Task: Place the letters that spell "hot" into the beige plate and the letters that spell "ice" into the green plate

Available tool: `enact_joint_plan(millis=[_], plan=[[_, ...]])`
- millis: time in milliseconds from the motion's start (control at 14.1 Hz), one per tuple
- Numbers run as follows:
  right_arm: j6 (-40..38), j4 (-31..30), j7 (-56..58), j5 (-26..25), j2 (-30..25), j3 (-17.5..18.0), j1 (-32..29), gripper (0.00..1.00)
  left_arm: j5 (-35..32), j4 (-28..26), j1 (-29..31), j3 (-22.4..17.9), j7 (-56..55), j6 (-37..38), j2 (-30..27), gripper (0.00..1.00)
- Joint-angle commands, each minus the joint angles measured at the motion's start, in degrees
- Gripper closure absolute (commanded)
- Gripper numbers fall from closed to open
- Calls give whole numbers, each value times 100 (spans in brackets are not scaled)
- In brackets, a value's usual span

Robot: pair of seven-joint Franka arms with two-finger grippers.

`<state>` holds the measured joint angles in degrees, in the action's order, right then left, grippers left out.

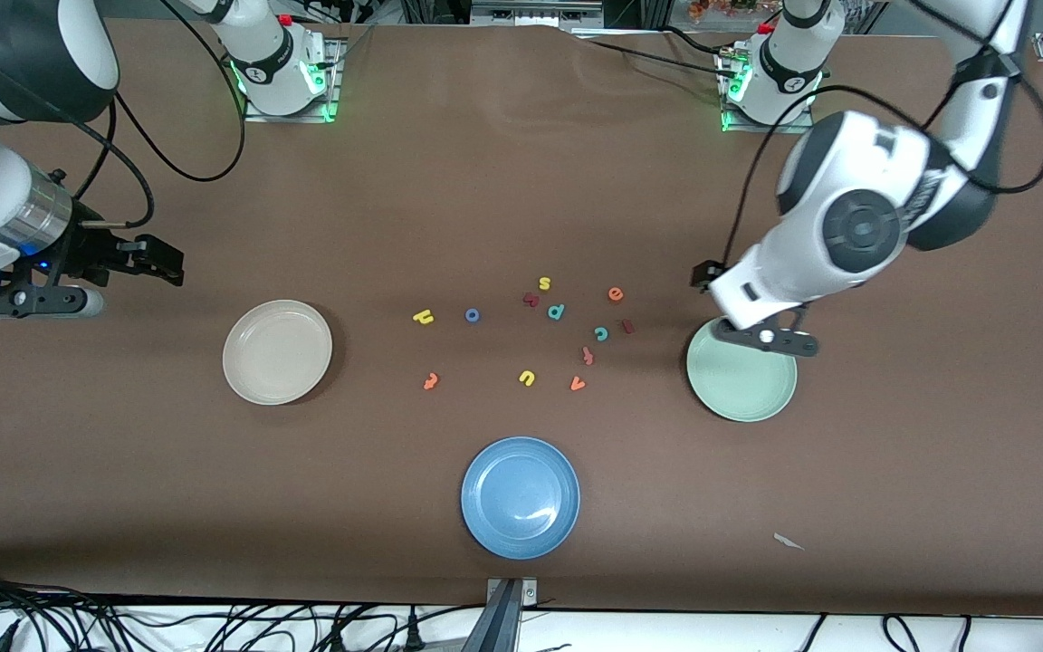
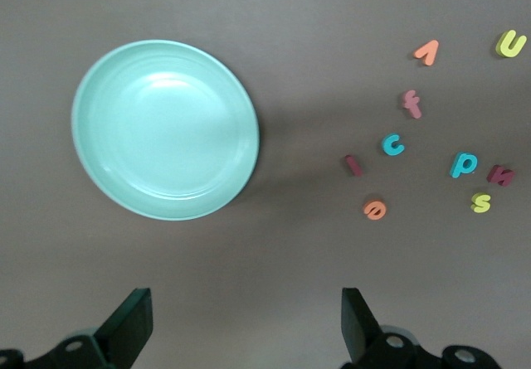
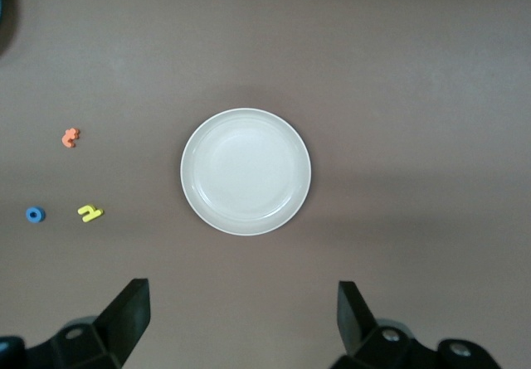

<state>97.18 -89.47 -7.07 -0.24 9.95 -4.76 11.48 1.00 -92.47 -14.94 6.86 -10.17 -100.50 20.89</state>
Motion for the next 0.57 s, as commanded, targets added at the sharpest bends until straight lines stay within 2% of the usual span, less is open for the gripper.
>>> enact_joint_plan(millis=[0,213,496], plan=[[309,-236,-679,-28,16,1,363,0,93,107,-271,-44,-99,-398,414,0],[643,-334,-1663,-2,261,1,863,0,93,-226,-518,-35,-108,-1180,644,0],[1204,-404,-2920,16,701,1,1496,0,251,-1078,-782,0,-126,-2279,697,0]])
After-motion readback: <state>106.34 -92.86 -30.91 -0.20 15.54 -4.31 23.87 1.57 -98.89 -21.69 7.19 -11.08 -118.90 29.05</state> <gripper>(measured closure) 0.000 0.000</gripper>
